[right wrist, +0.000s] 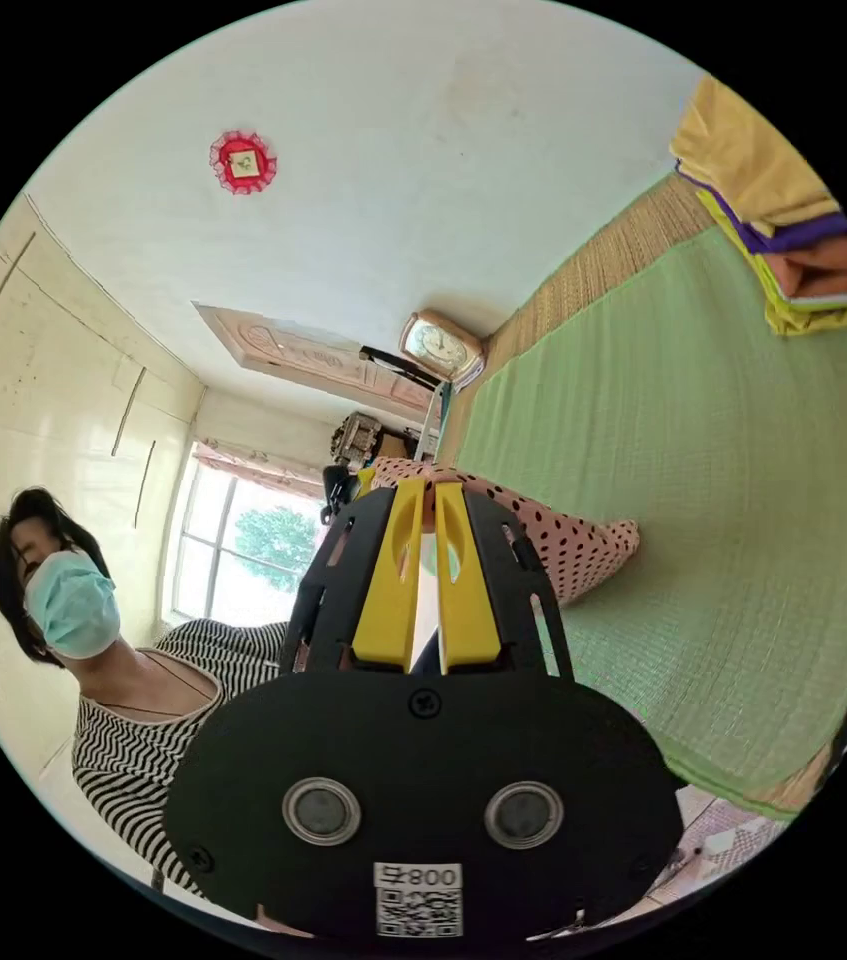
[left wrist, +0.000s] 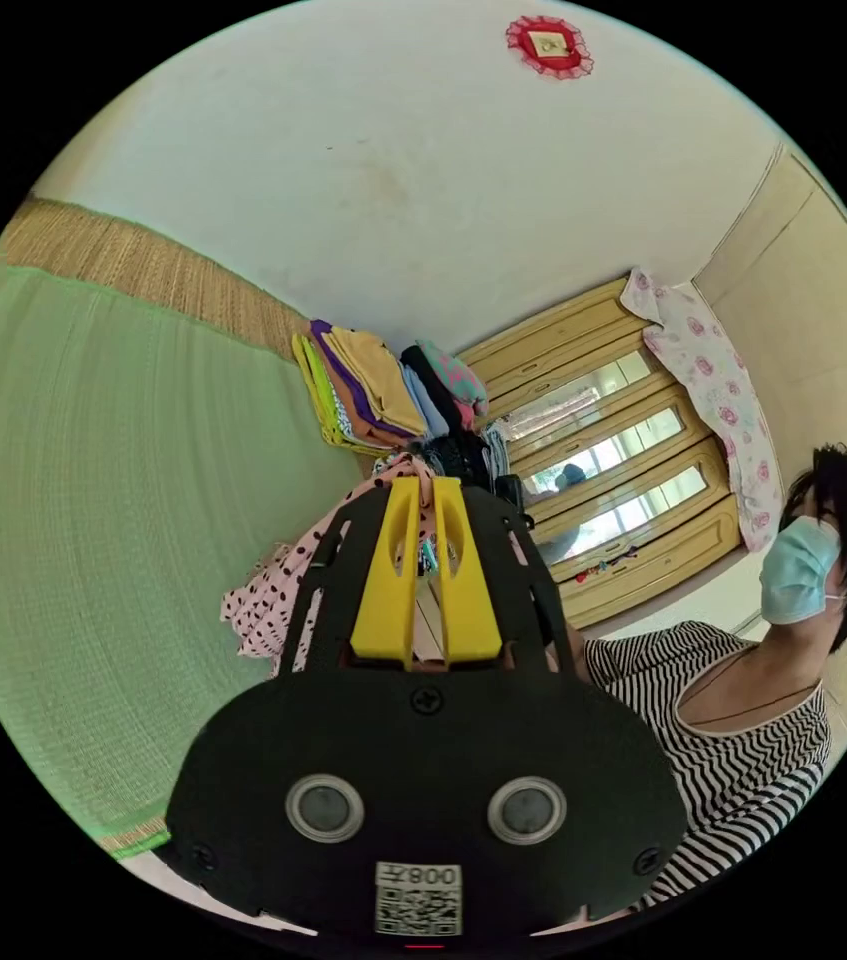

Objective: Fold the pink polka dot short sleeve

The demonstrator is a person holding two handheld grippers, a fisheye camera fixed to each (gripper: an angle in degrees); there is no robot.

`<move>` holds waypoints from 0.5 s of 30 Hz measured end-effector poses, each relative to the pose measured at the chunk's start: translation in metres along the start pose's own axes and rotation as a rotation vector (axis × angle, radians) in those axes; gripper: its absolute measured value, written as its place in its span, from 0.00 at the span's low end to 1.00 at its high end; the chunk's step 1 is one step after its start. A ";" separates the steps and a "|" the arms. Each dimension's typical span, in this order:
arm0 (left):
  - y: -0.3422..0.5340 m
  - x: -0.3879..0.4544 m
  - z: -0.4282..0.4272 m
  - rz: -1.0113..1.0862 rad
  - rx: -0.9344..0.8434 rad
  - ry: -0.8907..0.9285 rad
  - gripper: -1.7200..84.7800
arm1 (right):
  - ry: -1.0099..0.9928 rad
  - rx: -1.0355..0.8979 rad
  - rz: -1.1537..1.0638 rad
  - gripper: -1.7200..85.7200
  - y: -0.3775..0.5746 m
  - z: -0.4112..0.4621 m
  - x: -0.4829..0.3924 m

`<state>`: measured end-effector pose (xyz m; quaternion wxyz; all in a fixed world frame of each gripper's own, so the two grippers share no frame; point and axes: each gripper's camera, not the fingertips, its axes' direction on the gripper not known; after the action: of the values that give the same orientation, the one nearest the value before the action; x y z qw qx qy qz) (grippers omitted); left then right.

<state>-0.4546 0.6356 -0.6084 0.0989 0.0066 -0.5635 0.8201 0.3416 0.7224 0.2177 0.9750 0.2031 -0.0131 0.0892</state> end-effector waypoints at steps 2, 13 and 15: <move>-0.043 0.009 0.020 0.043 0.017 -0.003 0.05 | 0.019 0.028 -0.044 0.04 -0.046 -0.021 -0.008; -0.246 0.131 0.176 0.451 0.133 -0.037 0.05 | 0.247 0.215 -0.336 0.04 -0.253 -0.184 -0.122; -0.254 0.133 0.220 0.468 0.105 -0.032 0.05 | 0.352 0.245 -0.323 0.04 -0.255 -0.218 -0.114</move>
<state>-0.5636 0.5406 -0.2772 -0.1034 -0.1062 -0.5077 0.8487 0.2730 0.5603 -0.0896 0.9321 0.3003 0.2000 -0.0328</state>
